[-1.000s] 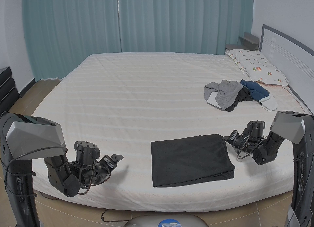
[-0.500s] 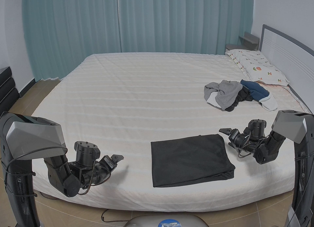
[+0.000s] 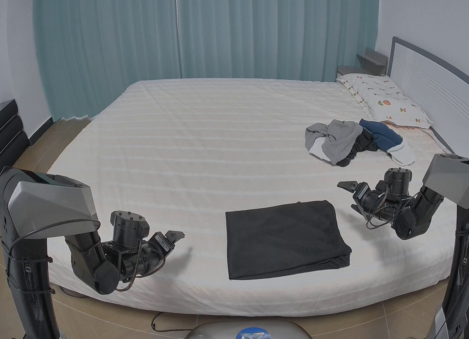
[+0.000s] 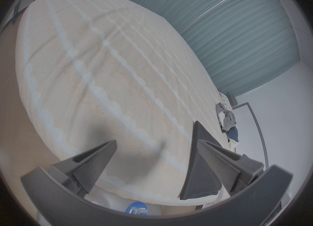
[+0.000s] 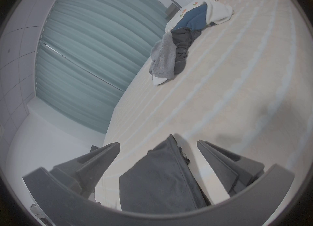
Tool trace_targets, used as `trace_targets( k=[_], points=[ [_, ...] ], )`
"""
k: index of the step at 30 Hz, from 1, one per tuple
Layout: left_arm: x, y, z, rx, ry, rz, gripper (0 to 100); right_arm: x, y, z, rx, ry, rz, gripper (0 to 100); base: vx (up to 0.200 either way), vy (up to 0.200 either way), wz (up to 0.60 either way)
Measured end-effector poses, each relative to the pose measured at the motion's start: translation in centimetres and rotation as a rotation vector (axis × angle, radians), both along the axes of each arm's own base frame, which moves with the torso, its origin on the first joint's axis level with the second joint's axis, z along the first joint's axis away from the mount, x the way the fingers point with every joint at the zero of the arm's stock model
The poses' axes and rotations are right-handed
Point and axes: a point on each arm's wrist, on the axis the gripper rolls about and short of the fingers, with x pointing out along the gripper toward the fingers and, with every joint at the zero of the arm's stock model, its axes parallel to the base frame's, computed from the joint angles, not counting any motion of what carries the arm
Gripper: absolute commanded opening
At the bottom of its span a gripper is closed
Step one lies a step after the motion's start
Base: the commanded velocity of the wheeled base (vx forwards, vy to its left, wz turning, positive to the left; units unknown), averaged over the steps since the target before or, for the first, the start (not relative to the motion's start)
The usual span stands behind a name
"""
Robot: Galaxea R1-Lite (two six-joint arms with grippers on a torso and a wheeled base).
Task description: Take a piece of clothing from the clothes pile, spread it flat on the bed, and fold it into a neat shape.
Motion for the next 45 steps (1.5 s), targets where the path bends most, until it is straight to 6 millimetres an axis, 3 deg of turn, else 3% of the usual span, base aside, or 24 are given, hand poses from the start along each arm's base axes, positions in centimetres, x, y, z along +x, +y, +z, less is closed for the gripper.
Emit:
trace_targets(
  k=[10,17,29,35,45],
  points=[
    [-0.4,0.0,0.1,0.001,0.006,-0.003,100,-6.9,-0.6,-0.5,0.009,0.108,-0.013,100,0.0,-0.2,0.0],
    [-1.0,-0.5,0.3,-0.002,0.012,-0.025,100,-9.7,-1.0,-0.4,0.045,0.067,-0.028,100,0.0,-0.2,0.0],
    [-0.4,-1.2,0.6,0.018,-0.023,-0.053,100,-10.5,-0.6,-2.6,0.066,0.124,-0.003,100,0.0,-0.067,0.0],
    [1.0,-1.7,0.9,0.071,-0.09,-0.103,100,-10.8,-0.1,-3.5,0.065,0.122,0.014,100,0.0,0.0,0.0],
    [3.8,-1.8,-1.0,0.186,-0.144,-0.188,100,-11.1,0.1,-4.5,0.071,0.164,0.031,100,0.0,0.0,0.0]
  ],
)
